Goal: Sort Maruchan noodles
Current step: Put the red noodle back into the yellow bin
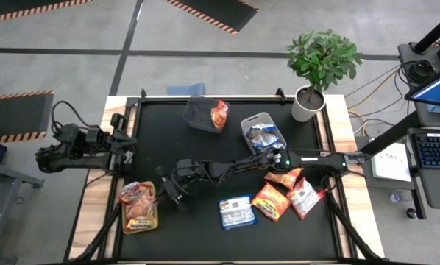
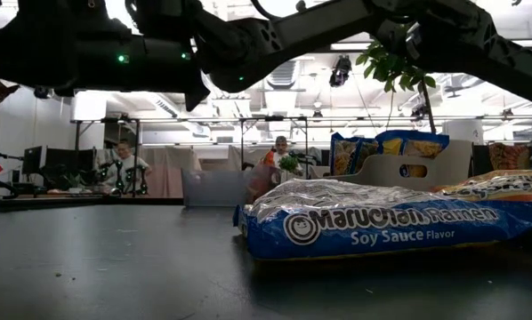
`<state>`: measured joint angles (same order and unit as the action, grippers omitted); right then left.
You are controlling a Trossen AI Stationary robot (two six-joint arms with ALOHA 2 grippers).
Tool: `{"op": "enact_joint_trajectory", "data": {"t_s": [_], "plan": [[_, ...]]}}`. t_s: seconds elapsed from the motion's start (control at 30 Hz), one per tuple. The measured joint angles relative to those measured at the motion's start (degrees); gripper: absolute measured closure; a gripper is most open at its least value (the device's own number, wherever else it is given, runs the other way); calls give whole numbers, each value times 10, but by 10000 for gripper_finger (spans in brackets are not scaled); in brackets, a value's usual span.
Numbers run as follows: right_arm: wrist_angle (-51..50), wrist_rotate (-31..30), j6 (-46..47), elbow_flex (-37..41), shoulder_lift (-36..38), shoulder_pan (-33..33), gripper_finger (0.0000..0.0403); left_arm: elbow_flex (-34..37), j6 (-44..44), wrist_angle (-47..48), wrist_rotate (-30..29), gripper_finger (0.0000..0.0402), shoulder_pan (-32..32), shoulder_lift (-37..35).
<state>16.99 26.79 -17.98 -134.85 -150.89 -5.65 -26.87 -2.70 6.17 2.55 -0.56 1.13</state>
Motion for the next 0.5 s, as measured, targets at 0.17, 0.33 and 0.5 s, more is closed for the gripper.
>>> {"op": "enact_joint_trajectory", "data": {"t_s": [0.17, 0.33, 0.5], "plan": [[-5, -10, 4, 0, 0, 0, 370, 0, 0, 0, 0, 402, 0, 0], [-5, -14, 4, 0, 0, 0, 333, 0, 0, 0, 0, 402, 0, 0], [-4, -45, 4, 0, 0, 0, 305, 0, 0, 1, 0, 402, 0, 0]]}}
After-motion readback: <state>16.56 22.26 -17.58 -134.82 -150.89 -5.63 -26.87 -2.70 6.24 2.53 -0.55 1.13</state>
